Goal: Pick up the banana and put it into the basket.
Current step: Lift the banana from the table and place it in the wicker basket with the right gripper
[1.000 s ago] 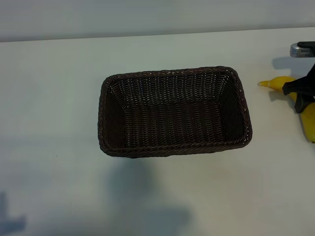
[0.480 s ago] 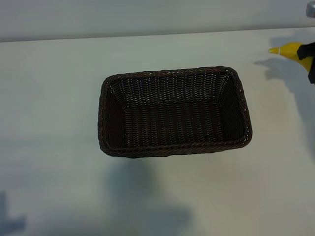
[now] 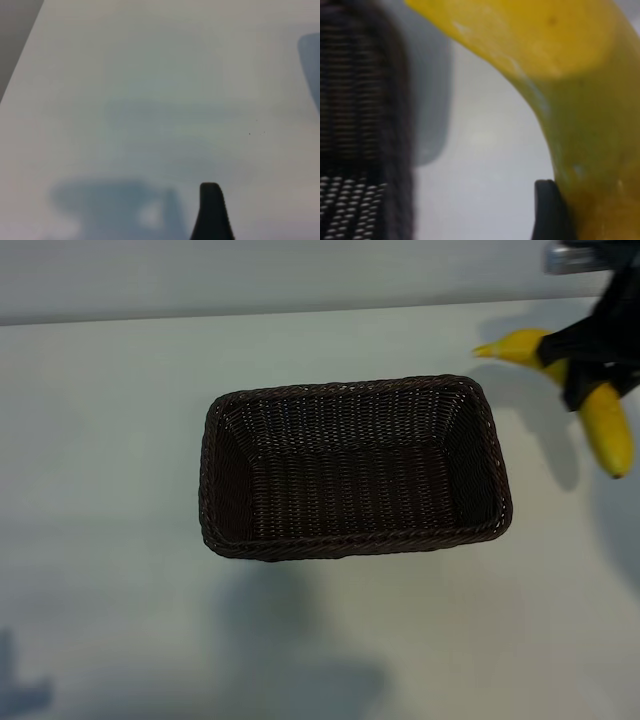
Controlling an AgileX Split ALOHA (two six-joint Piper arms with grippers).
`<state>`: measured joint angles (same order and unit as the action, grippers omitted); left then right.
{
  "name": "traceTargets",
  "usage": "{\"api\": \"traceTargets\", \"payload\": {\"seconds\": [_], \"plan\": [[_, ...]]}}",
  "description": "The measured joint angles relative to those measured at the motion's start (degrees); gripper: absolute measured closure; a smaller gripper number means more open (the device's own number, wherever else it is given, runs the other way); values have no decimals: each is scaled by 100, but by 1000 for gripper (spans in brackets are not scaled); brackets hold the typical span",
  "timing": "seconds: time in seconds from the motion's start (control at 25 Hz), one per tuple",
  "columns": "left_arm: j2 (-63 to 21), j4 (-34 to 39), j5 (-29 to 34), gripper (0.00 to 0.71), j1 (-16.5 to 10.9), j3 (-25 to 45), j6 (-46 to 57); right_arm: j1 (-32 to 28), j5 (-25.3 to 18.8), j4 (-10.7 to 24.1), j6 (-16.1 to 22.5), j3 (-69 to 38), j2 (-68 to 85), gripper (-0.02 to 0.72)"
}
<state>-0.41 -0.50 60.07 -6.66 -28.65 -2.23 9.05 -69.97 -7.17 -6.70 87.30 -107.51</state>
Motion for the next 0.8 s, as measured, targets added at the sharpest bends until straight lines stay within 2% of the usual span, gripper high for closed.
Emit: {"api": "traceTargets", "payload": {"seconds": [0.16, 0.44, 0.64, 0.8], "plan": [[0, 0, 0, 168, 0, 0, 0, 720, 21, 32, 117, 0, 0, 283], [0, 0, 0, 168, 0, 0, 0, 1969, 424, 45, 85, 0, -6, 283], [0, 0, 0, 168, 0, 0, 0, 2468, 718, 123, -510, 18, -11, 283], [0, 0, 0, 168, 0, 0, 0, 2754, 1151, 346, -1382, 18, -17, 283]]}}
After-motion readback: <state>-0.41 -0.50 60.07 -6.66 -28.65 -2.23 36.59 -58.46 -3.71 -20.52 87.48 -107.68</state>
